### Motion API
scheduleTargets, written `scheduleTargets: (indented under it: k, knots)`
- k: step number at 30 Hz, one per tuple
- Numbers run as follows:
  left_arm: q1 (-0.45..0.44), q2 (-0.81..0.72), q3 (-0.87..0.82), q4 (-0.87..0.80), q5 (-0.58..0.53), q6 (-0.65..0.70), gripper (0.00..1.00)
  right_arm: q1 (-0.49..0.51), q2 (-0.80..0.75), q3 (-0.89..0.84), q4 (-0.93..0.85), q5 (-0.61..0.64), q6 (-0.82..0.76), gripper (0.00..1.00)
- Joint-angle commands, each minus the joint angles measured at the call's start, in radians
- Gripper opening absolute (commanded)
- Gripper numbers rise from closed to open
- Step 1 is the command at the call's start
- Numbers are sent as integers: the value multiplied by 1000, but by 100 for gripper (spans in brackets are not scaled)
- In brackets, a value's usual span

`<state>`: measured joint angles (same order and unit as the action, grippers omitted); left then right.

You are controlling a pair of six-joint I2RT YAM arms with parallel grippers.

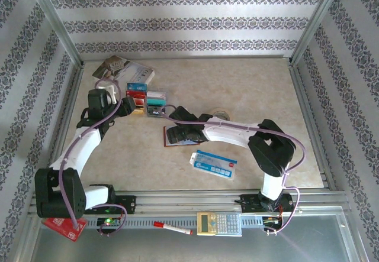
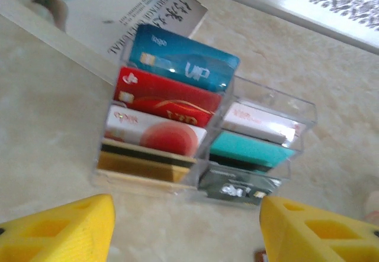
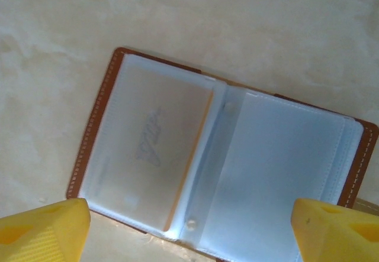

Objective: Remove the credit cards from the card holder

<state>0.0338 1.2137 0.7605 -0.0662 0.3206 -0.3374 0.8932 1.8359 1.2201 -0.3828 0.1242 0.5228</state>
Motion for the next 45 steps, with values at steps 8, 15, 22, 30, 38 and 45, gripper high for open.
scheduleTargets:
  k: [8,15,22,30,38,45]
  knots:
    - [-8,-56,-135,84,225,-226,77,8,99,55,-102,24,11,86]
    - [-26,-42,-173,95,288,-301,78,-16,121,27,-101,-15,37,81]
    - [-86,-28,-240,143,312,-413,71,-49,105,-33,-79,-38,40,74]
    - [-233,69,-263,234,281,-502,51,-62,98,-67,-51,-66,41,65]
    - [-333,205,-224,278,256,-544,36,-69,85,-86,-19,-89,46,62]
    - [-404,286,-185,331,262,-582,29,-74,74,-109,15,-111,50,58]
